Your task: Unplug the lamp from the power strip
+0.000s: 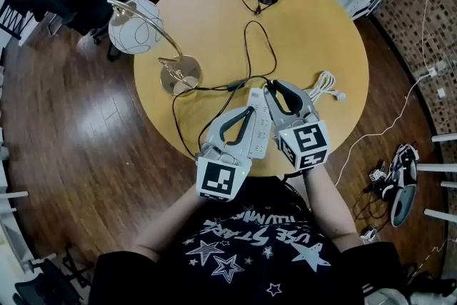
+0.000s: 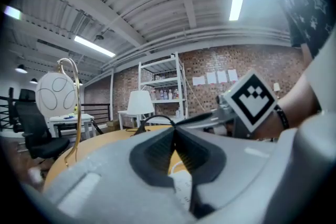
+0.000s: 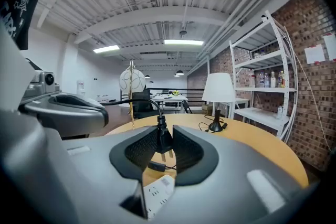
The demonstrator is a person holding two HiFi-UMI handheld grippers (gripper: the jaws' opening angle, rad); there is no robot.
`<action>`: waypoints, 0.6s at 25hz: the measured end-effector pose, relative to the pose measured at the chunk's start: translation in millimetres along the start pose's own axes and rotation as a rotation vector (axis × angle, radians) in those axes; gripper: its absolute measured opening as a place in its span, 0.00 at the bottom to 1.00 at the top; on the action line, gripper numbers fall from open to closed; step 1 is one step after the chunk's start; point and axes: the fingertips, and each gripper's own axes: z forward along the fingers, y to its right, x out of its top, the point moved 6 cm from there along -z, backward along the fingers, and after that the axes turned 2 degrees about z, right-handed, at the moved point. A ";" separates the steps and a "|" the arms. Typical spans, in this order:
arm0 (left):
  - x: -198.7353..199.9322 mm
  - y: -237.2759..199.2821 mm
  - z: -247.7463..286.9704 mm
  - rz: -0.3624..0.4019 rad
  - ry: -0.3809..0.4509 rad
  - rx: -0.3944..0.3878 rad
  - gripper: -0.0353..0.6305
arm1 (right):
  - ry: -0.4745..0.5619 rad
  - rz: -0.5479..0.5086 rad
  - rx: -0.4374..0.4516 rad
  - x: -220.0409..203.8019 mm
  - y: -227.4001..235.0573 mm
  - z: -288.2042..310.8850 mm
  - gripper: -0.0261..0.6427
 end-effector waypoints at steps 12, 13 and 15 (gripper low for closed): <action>-1.5 -22.4 16.2 -0.037 -0.004 0.113 0.06 | 0.030 -0.006 0.012 0.5 -13.0 -11.1 0.17; -1.8 -23.3 16.3 -0.039 -0.006 0.115 0.06 | 0.029 -0.006 0.013 0.9 -13.4 -11.6 0.17; -2.5 -26.3 16.5 -0.043 -0.010 0.121 0.06 | 0.029 -0.008 0.016 1.7 -13.8 -11.4 0.17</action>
